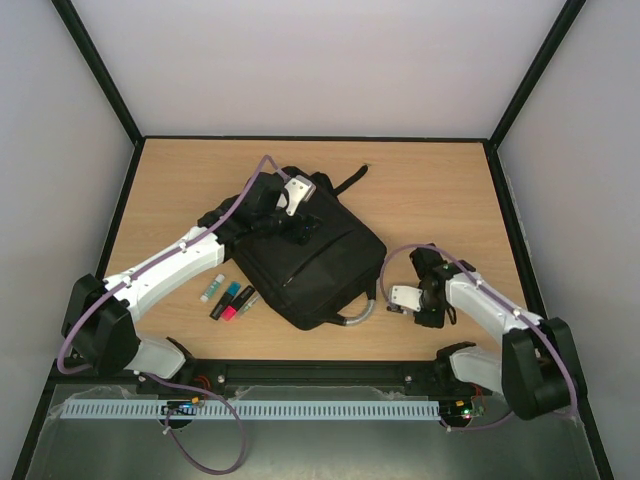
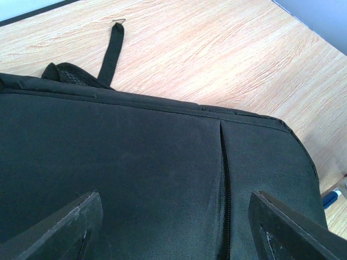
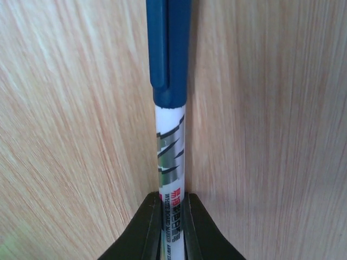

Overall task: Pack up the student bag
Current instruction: Adjust the stationery at the center of the board, then pick up the stationery from the center of the board.

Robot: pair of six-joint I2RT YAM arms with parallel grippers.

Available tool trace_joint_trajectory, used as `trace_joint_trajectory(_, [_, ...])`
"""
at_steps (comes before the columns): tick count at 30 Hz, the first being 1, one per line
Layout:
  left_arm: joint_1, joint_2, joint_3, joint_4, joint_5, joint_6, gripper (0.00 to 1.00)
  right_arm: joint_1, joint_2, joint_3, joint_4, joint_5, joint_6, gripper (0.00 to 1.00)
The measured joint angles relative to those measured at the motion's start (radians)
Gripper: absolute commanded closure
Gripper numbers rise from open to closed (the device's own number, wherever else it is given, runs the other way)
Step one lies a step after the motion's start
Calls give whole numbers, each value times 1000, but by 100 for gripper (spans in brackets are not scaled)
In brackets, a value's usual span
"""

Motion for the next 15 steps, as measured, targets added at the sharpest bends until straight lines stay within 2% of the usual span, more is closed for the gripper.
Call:
trace_joint_trajectory(2, [0,0,0,0,0,0,24,-43,42,26,-16,-18,8,94])
trace_joint_trajectory(5, [0,0,0,0,0,0,23,-98,130,83,-47,-55,76,80])
trace_joint_trajectory(8, [0,0,0,0,0,0,23,-127,203,135,-70,-95,174,72])
trace_joint_trajectory(15, [0,0,0,0,1,0,23,-133,224,154,-68,-150,338,69])
